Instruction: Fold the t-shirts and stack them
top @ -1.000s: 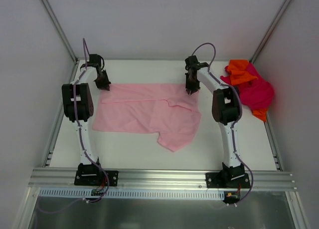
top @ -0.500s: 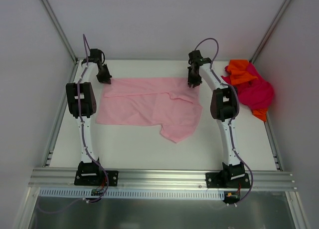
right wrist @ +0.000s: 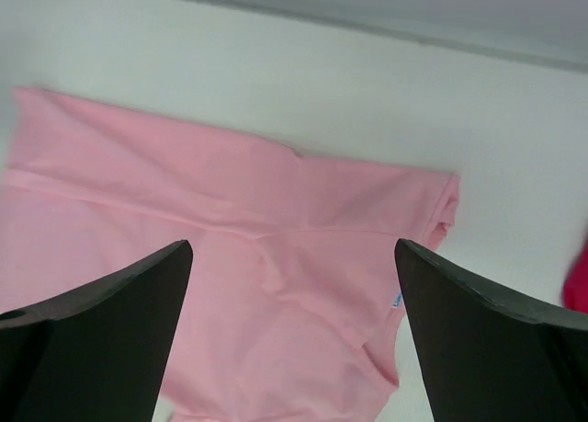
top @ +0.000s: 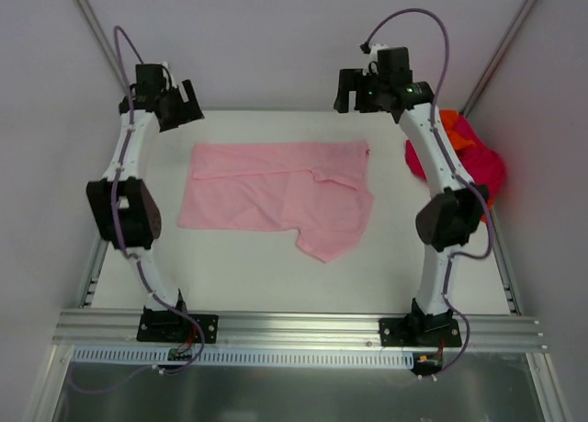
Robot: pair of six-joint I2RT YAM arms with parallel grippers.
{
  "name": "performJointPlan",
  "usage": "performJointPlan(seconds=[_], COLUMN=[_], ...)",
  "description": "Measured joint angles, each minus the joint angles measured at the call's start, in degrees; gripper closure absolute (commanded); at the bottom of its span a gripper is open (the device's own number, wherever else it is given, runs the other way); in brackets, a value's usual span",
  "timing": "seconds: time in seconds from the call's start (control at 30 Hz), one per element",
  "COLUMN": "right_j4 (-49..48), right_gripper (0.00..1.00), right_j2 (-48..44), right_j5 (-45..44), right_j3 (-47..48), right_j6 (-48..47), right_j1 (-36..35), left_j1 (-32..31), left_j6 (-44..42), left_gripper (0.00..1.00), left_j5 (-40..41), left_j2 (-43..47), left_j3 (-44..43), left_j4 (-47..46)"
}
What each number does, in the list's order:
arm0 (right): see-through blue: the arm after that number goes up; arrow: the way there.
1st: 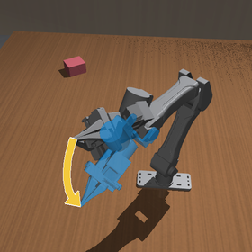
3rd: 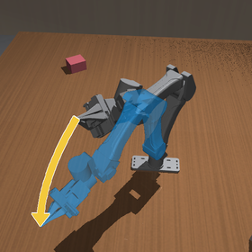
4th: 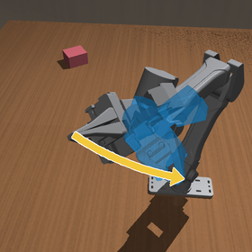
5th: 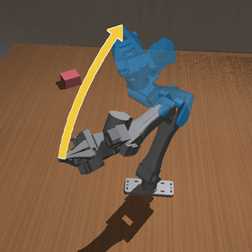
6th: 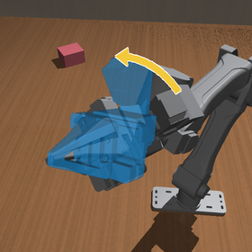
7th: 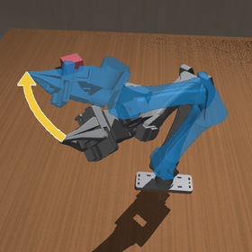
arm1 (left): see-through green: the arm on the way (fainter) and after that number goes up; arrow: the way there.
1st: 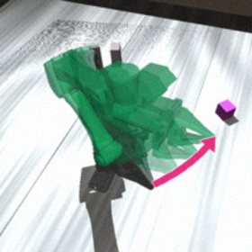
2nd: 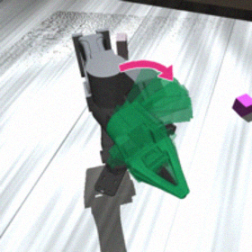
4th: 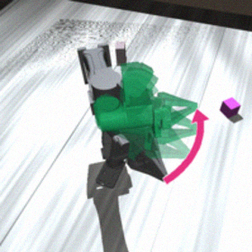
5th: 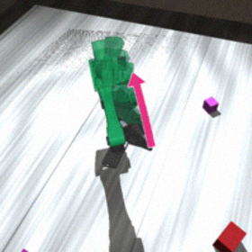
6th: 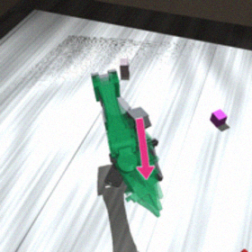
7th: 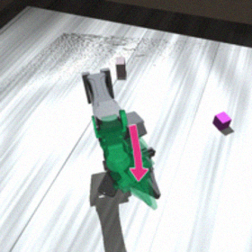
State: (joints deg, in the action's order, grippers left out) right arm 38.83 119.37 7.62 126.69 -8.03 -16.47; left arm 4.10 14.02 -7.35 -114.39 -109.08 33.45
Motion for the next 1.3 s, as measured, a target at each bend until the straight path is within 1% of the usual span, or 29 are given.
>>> performJointPlan(seconds=[0.03, 0.07, 0.13, 0.2, 0.27, 0.3, 0.33, 0.4, 0.5, 0.6, 0.63, 0.67, 0.7, 0.73, 0.77, 0.8, 0.83, 0.9, 0.93, 0.97, 1.0, 1.07, 1.1, 1.13, 1.17, 1.23, 1.27, 1.3], right_j4=[-1.8, -5.4, -8.4, -14.6, -18.7, -21.2, -22.1, -21.9, -18.3, -15.1, -14.0, -13.0, -12.3, -12.2, -11.5, -11.4, -11.2, -10.5, -10.7, -10.8, -10.6, -12.4, -12.8, -13.6, -14.2, -15.8, -16.4, -16.6], right_gripper=[0.0, 0.0, 0.0, 0.0, 0.0, 0.0, 0.0, 0.0, 0.02, 0.26, 0.56, 0.68, 0.95, 0.99, 0.99, 0.99, 0.99, 0.98, 0.92, 0.83, 0.64, 0.46, 0.3, 0.26, 0.18, 0.13, 0.12, 0.1], right_j2=[-5.2, -12.0, -22.8, -32.5, -39.7, -41.9, -42.8, -41.0, -33.0, -26.4, -23.9, -21.4, -19.6, -18.6, -17.2, -17.0, -17.2, -18.6, -19.7, -21.4, -23.5, -28.7, -31.6, -33.7, -35.8, -38.2, -38.8, -39.0], right_j5=[0.9, 1.9, 2.7, 2.7, 2.0, 1.9, 1.8, 0.4, -4.9, -8.8, -9.6, -10.6, -11.7, -12.5, -14.6, -15.5, -16.1, -16.7, -16.7, -16.6, -16.6, -16.1, -15.6, -15.0, -14.4, -13.4, -13.1, -13.0], right_j3=[-2.8, -7.6, -15.5, -25.6, -36.8, -42.3, -47.5, -54.1, -58.4, -56.5, -54.0, -50.7, -47.6, -45.8, -42.1, -40.5, -39.5, -39.4, -40.6, -42.7, -45.4, -52.9, -56.9, -60.3, -63.7, -68.7, -70.6, -71.6], right_j6=[0.0, 0.0, 0.1, 0.6, 1.7, 3.0, 4.8, 7.6, 10.2, 10.6, 10.7, 10.9, 11.0, 11.1, 11.5, 11.5, 11.5, 11.6, 11.9, 12.4, 12.9, 13.8, 14.3, 14.7, 14.9, 15.3, 15.6, 16.0], right_j1=[-0.2, -0.4, -0.7, -1.3, -2.2, -2.7, -3.5, -5.1, -9.2, -12.9, -13.6, -14.1, -14.2, -14.2, -14.0, -13.6, -13.0, -11.8, -11.3, -10.9, -10.8, -11.6, -12.5, -13.5, -14.6, -16.4, -16.9, -17.0], left_j1=[0.0, 0.0, -0.1, -0.3, -0.4, -0.4, -0.4, -0.4, -0.4, -0.4, -0.4, -0.4, -0.4, -0.4, -0.4, -0.4, -0.4, -0.4, -0.4, -0.4, -0.4, -0.4, -0.4, -0.4, -0.4, -0.4, -0.4, -0.4], left_j6=[0.1, 0.4, 1.2, 2.6, 3.8, 4.5, 4.9, 5.4, 5.9, 6.3, 6.4, 6.6, 6.7, 6.8, 6.8, 6.8, 6.8, 6.9, 6.9, 7.0, 7.1, 7.8, 8.3, 9.0, 9.4, 10.0, 10.3, 10.5], left_gripper=[0.18, 0.18, 0.16, 0.15, 0.15, 0.14, 0.15, 0.15, 0.14, 0.14, 0.16, 0.17, 0.17, 0.19, 0.21, 0.23, 0.26, 0.29, 0.29, 0.29, 0.29, 0.27, 0.26, 0.25, 0.24, 0.21, 0.12, 0.1], left_j5=[-0.3, -0.5, -1.3, -1.3, -1.7, -2.0, -2.2, -2.6, -2.5, -2.2, -2.0, -1.6, -1.2, -1.0, -0.8, -0.2, 0.3, 1.4, 1.8, 2.1, 2.4, 3.1, 3.2, 3.3, 3.4, 3.6, 3.8, 4.1], left_j2=[5.2, 11.3, 22.2, 33.1, 42.0, 45.4, 47.7, 50.3, 51.8, 54.3, 55.3, 56.3, 56.9, 57.2, 57.2, 57.1, 56.8, 56.1, 55.8, 55.6, 55.6, 55.7, 55.9, 56.4, 56.9, 58.5, 59.0, 59.1], left_j3=[3.5, 8.1, 17.2, 28.4, 39.5, 44.5, 48.9, 55.3, 61.1, 64.5, 65.0, 65.5, 65.7, 65.8, 65.8, 65.8, 65.7, 65.6, 65.6, 65.6, 65.6, 65.6, 65.7, 66.0, 66.6, 68.5, 69.2, 69.5], left_j4=[-2.0, -3.7, -6.7, -9.9, -11.4, -11.8, -12.2, -11.6, -10.4, -10.3, -10.3, -10.4, -10.7, -10.8, -11.2, -11.5, -11.5, -11.3, -11.2, -11.1, -10.9, -10.4, -10.5, -10.6, -11.0, -11.6, -11.6, -11.4])
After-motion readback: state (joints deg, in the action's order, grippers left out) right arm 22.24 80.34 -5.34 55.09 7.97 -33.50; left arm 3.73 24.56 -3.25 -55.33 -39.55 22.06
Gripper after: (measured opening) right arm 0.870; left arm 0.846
